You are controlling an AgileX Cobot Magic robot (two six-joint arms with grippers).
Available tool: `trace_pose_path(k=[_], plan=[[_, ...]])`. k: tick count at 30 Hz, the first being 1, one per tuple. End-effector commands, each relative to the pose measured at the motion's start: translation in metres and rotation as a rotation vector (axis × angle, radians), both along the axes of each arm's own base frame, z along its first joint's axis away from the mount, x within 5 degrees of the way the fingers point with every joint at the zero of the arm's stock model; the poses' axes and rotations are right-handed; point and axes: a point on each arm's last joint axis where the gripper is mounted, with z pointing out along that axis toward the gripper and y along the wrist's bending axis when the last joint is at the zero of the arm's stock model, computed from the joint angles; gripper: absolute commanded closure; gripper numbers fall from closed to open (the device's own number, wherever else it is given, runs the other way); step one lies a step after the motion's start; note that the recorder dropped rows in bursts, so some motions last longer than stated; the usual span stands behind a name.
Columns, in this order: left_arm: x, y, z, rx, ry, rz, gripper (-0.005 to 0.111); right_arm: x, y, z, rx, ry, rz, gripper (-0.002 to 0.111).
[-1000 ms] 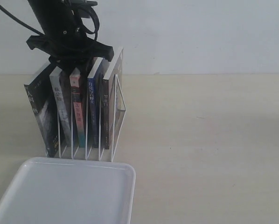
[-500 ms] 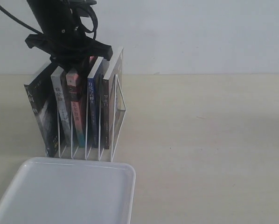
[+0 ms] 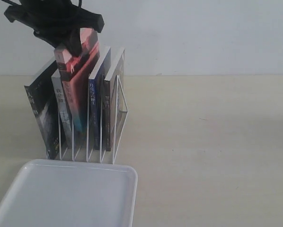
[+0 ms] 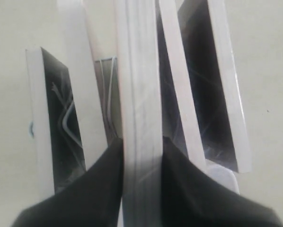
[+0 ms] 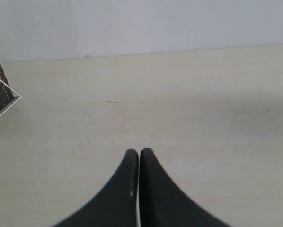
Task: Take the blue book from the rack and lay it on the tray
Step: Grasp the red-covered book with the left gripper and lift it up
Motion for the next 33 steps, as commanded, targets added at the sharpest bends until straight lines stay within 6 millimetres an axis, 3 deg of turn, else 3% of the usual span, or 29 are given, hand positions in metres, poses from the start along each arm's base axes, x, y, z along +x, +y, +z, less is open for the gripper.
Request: trace_pose_path(k=[1,13,33], plan=[[-0.009,0.002,0.031,-0.068,-0.095,-0.001,0.103,0.0,0.0,0.001,-0.004,-0.01,-0.003,0.108],[-0.02,0.004,0.051,-0.118,-0.13,-0.007,0.103,0.0,0.0,0.001,-0.004,-0.01,-0.003,0.108],[-0.025,0.004,0.057,-0.154,-0.132,-0.013,0.103,0.0,0.0,0.001,-0.004,-0.01,-0.003,0.108]])
